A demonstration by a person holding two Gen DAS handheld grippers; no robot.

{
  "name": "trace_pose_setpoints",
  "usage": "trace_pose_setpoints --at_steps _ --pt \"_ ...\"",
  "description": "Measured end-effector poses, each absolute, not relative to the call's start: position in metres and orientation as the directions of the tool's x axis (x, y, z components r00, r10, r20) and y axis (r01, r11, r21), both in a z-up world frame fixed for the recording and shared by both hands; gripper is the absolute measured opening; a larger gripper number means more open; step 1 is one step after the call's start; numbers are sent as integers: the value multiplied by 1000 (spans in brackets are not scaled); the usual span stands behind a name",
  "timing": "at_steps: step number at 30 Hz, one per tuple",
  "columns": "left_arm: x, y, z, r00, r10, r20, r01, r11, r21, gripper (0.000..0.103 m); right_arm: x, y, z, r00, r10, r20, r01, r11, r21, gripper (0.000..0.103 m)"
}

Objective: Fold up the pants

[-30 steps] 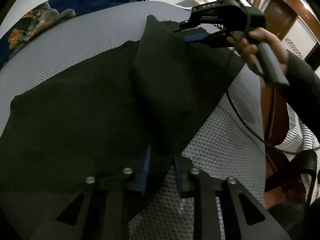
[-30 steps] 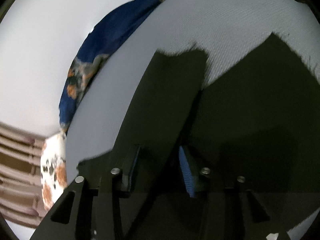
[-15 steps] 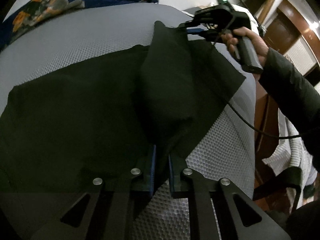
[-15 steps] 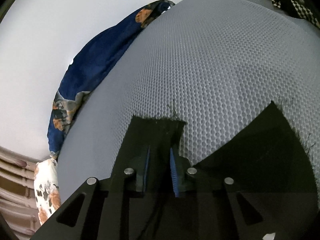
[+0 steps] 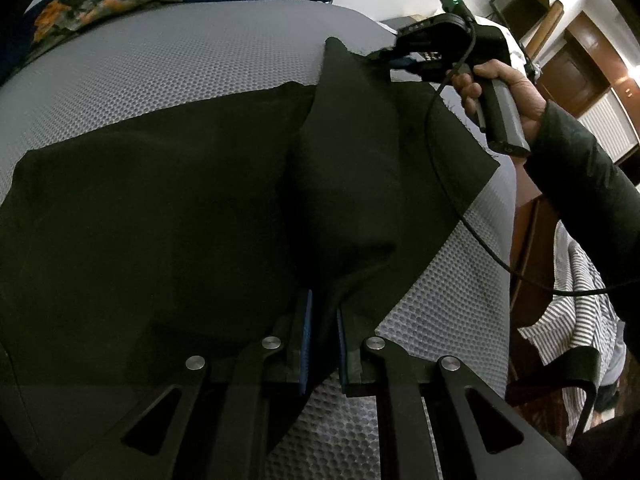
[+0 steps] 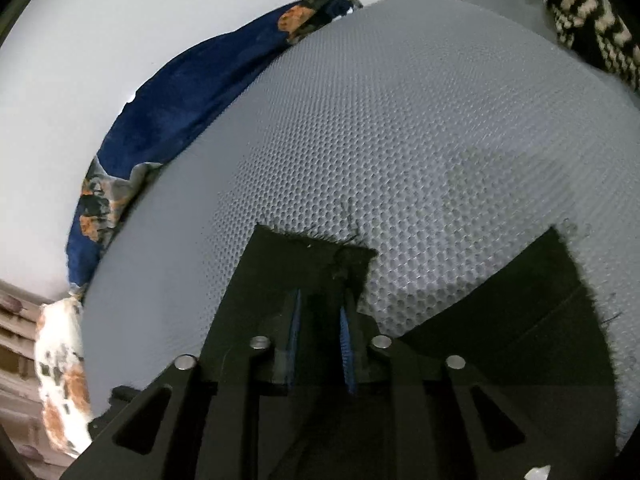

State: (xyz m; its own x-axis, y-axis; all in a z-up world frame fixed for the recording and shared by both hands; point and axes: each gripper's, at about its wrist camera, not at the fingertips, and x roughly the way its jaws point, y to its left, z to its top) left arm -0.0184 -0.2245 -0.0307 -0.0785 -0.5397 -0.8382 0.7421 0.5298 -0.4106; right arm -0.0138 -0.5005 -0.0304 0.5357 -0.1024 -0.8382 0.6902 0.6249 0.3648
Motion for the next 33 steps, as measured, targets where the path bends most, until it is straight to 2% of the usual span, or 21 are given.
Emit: trace_pose_setpoints --at_steps 6,10,14,20,31,33 --pt "-24 -229 -28 -74 -540 -838 760 514 -398 11 -48 -477 33 599 -230 -767 663 679 315 3" --pt "-34 -234 -25 -65 -531 -845 793 487 -367 11 -91 -462 56 547 -335 -767 716 662 221 3" --pt "-43 -239 -28 -66 -513 -856 818 464 -340 11 -142 -460 43 444 -403 -801 793 592 142 3" --pt "-47 -245 -32 -77 -504 -860 838 434 -330 11 -199 -469 -15 319 -371 -872 871 478 115 2" --pt "-45 -253 -31 -76 -497 -864 848 425 -318 14 -216 -472 -24 305 -379 -874 883 456 111 2" --pt "-44 -251 -31 -90 -501 -861 845 420 -333 17 -214 -469 -26 307 -388 -869 882 458 107 2"
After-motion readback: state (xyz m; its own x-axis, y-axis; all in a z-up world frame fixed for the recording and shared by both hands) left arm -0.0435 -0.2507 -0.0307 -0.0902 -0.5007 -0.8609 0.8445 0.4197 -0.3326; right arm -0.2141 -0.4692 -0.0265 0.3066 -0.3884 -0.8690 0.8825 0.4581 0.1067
